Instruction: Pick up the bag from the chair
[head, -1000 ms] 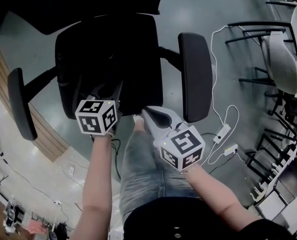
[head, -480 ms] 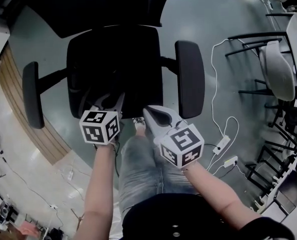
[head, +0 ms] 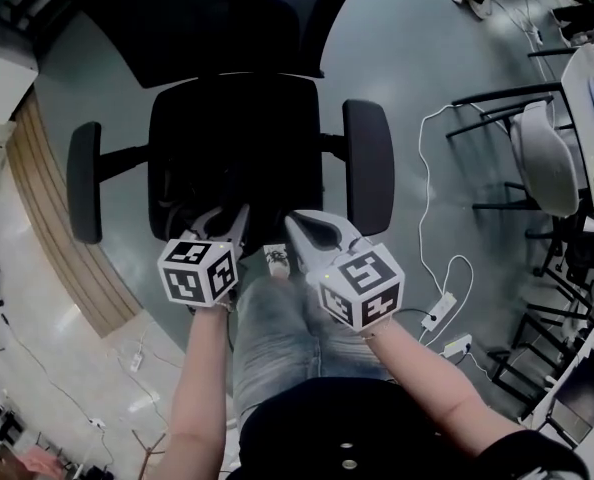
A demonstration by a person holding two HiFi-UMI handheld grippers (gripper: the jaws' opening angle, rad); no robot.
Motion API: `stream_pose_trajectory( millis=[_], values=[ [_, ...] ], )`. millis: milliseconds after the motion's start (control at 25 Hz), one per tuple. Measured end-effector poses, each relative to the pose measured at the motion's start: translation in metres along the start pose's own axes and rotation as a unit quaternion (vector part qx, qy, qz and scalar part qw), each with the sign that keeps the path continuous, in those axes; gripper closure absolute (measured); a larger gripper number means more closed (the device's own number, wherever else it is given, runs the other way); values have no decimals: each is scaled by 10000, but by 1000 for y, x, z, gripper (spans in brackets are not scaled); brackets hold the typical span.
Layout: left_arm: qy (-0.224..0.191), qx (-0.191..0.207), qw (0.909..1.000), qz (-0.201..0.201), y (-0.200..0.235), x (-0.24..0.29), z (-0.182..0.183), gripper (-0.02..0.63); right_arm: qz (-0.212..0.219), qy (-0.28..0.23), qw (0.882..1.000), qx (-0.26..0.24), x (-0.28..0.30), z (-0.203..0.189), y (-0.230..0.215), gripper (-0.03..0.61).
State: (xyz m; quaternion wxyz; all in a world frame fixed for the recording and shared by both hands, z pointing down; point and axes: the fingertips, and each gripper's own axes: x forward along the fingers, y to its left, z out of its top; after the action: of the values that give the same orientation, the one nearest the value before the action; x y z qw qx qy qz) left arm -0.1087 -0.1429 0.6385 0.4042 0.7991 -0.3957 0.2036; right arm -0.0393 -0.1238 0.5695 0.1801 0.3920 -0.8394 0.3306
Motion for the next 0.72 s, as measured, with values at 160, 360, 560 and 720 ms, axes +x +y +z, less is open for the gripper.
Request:
stream_pose_trajectory(
  millis=[160, 360, 560, 720],
  values=[
    [-95, -71, 9999, 37, -13, -22, 4, 584, -27, -16, 9999, -108, -7, 9, 2, 580],
    [-263, -85, 9996, 22, -24, -43, 13, 584, -61, -139, 9997, -203, -16, 24, 2, 580],
    [-543, -191, 9983, 91, -25, -65, 32, 584, -87, -264, 9991, -320, -23, 43, 0, 580],
    [-640, -188, 9977, 153, -30, -75, 44, 584, -107, -387, 9986, -333, -32, 58, -3, 580]
  ],
)
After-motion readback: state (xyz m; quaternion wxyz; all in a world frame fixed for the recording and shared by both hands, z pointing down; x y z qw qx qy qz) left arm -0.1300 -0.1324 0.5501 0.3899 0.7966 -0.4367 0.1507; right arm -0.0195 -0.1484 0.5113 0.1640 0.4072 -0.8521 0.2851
